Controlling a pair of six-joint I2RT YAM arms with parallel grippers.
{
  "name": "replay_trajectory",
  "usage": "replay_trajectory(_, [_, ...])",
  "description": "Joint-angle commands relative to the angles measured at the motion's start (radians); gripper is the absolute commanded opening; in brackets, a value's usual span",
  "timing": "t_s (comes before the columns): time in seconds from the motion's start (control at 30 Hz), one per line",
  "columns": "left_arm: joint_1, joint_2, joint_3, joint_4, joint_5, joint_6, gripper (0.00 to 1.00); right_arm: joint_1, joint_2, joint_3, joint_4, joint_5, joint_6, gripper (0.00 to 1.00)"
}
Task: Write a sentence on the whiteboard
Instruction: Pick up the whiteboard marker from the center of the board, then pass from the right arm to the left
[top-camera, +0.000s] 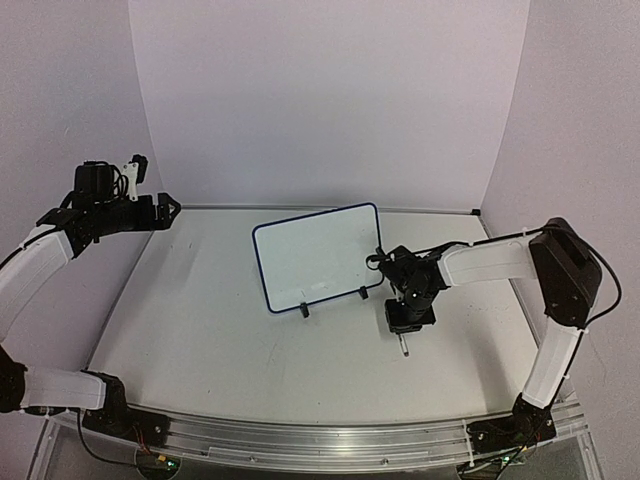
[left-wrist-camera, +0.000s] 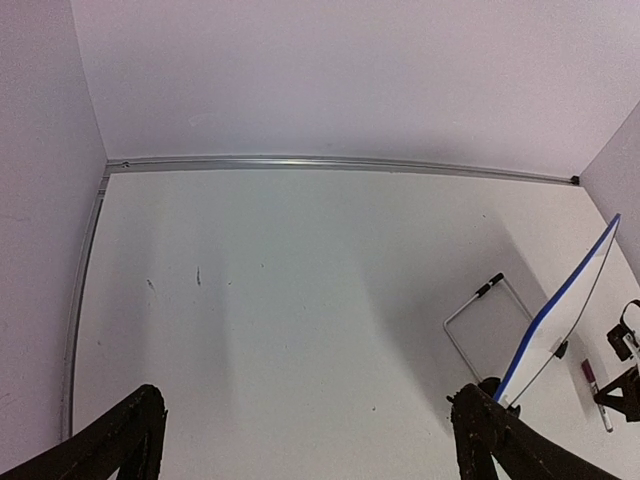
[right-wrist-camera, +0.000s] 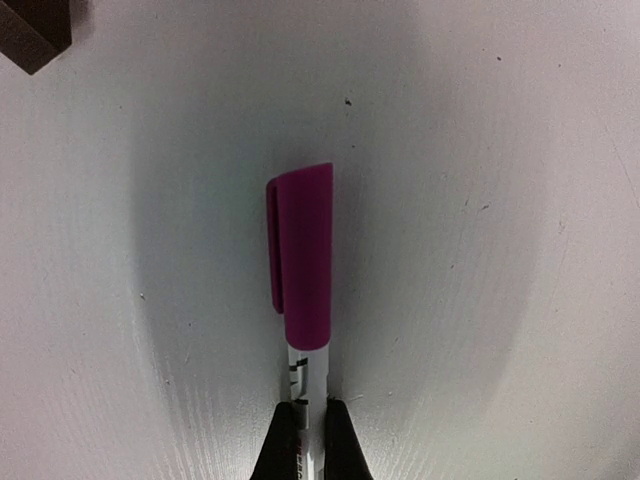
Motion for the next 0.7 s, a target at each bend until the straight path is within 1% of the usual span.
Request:
replay_trajectory(0.0, [-0.024, -0.017, 0.009, 0.045, 0.032, -0.032, 0.99, 0.008, -0.077, 0.023, -0.015, 0.058, -0.036, 0.0])
replay_trajectory(0.03, [-0.05, -0.014, 0.022, 0.046, 0.05, -0.066, 0.99, 0.021, -0.134, 0.026, -0.013, 0.063, -0.085, 0.0])
replay_trajectory(0.1, [-0.089, -0.01, 0.043, 0.033, 0.055, -0.112, 0.99, 0.051, -0.194, 0.038, -0.011, 0.067, -0.147, 0.0])
replay_trajectory(0.17, [-0.177, -0.003, 0.083, 0.008, 0.043, -0.171, 0.98, 0.105, -0.264, 0.064, -0.011, 0.053, -0.242, 0.0])
replay_trajectory(0.2, [-0.217, -0.001, 0.101, -0.001, 0.039, -0.193, 0.98, 0.121, -0.286, 0.074, -0.01, 0.037, -0.277, 0.0])
replay_trajectory(0.23, [-0.232, 0.001, 0.106, -0.003, 0.038, -0.2, 0.98, 0.138, -0.292, 0.086, -0.009, 0.03, -0.287, 0.0])
replay_trajectory(0.3, [-0.317, 0.012, 0.141, 0.0, 0.071, -0.264, 0.98, 0.185, -0.32, 0.132, 0.0, -0.023, -0.36, 0.0])
replay_trajectory(0.37, [-0.365, 0.03, 0.158, 0.023, 0.144, -0.332, 0.98, 0.221, -0.325, 0.18, 0.018, -0.06, -0.402, 0.0])
replay_trajectory(0.47, [-0.415, 0.058, 0.164, 0.064, 0.244, -0.398, 0.98, 0.262, -0.312, 0.238, 0.038, -0.075, -0.446, 0.0])
replay_trajectory(0.67, [-0.512, 0.111, 0.142, 0.105, 0.332, -0.466, 0.98, 0.31, -0.257, 0.351, 0.049, -0.072, -0.518, 0.0])
